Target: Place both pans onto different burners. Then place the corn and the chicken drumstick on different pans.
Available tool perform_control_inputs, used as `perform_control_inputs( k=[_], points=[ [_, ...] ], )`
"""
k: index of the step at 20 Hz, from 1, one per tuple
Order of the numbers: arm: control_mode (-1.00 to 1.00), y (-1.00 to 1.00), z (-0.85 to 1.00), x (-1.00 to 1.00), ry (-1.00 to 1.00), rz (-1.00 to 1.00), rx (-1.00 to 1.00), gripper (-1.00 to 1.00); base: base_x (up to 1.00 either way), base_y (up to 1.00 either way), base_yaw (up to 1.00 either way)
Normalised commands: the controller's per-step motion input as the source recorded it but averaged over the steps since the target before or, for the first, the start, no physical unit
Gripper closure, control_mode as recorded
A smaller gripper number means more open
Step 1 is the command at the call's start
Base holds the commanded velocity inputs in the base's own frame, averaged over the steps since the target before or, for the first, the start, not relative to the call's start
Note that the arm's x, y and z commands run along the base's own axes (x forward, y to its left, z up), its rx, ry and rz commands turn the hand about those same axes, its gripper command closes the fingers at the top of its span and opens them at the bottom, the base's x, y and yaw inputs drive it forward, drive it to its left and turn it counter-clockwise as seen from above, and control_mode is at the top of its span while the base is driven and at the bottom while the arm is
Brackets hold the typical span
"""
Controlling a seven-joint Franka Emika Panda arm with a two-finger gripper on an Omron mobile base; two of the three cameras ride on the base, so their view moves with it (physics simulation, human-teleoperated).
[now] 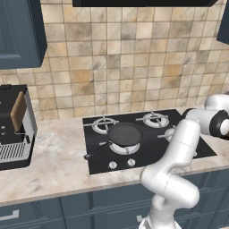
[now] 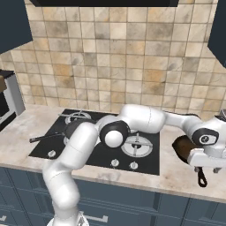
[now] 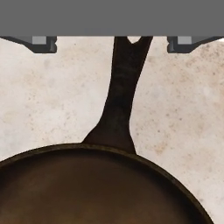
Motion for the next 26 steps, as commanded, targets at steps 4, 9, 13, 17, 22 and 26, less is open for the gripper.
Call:
perform_control_inputs(
  k=[4, 9, 13, 17, 22, 26],
  points=[
    [-1.0, 0.02, -0.06, -0.01, 0.0, 0.0, 0.0, -1.0, 0.0, 0.0, 0.0],
    [-1.0, 0.08, -0.01, -0.04, 0.0, 0.0, 0.0, -1.0, 0.0, 0.0, 0.0],
    [-1.0, 0.08, -0.05, -0.06, 0.0, 0.0, 0.0, -1.0, 0.0, 0.0, 0.0],
    [-1.0, 0.1, -0.09, -0.03, 0.0, 0.0, 0.0, -1.0, 0.0, 0.0, 0.0],
    [-1.0, 0.09, -0.16, -0.02, 0.0, 0.0, 0.0, -1.0, 0.0, 0.0, 0.0],
    [-1.0, 0.01, -0.19, 0.0, 0.0, 0.0, 0.0, -1.0, 0.0, 0.0, 0.0]
  ],
)
